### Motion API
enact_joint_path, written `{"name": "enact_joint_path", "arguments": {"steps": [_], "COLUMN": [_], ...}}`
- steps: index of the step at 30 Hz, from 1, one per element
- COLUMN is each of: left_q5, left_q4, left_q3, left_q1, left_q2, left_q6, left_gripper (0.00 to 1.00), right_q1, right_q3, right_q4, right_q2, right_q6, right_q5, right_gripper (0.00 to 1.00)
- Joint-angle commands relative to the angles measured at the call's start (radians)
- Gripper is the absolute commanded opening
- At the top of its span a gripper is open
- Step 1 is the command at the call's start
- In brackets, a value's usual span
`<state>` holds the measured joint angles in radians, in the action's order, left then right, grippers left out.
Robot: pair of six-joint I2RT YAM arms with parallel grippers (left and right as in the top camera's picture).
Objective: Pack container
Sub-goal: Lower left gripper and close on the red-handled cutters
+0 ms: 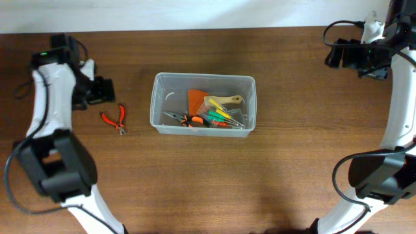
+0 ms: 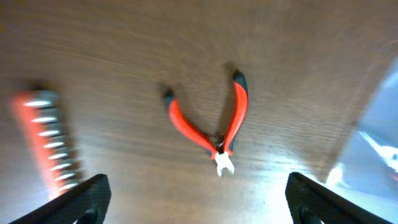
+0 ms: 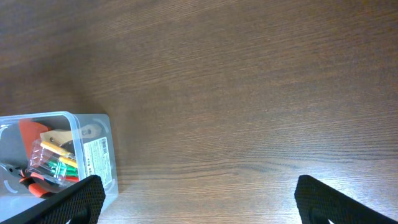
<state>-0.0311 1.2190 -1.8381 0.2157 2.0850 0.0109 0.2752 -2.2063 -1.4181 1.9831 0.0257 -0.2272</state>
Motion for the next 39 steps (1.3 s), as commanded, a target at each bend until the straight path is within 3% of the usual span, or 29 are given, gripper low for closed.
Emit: {"name": "enact_joint_path", "arguments": {"steps": [1,6,14,21,22,39], "left_q5": [0.026,0.035,0.017,0.045,0.048,0.055], "left_q4": [0.001,-0.032,-0.037,-0.037,-0.037,-0.045], "left_q3": [0.001,0.001,0.001,0.005,0.005,0.005], "left_q1": [-0.024,-0.023,-0.087,-0.136,-0.137,-0.116], "left_q2": [0.084,0.115,0.121,0.122,0.122,0.255], "left_q6": [-0.078,-0.131,0.1,0.08,0.08,0.081], "left_gripper": [0.89,0.89,0.9,0.89,0.85,0.74], "right_q1": [0.0,0.0,0.0,0.0,0.0,0.0], "right_q3": [0.008,0.008,0.008,0.008,0.008,0.008], "right_q4": [0.0,0.0,0.0,0.0,0.0,0.0], "right_q2": [0.005,0.005,0.005,0.005,0.005,0.005], "right_q6": [-0.008,-0.008,-0.008,-0.008,-0.008,-0.008], "right_q5": [-0.008,-0.008,-0.008,-0.008,-0.008,-0.008], "right_gripper": [0.99,0.99,0.98,0.98,0.99,0.99]}}
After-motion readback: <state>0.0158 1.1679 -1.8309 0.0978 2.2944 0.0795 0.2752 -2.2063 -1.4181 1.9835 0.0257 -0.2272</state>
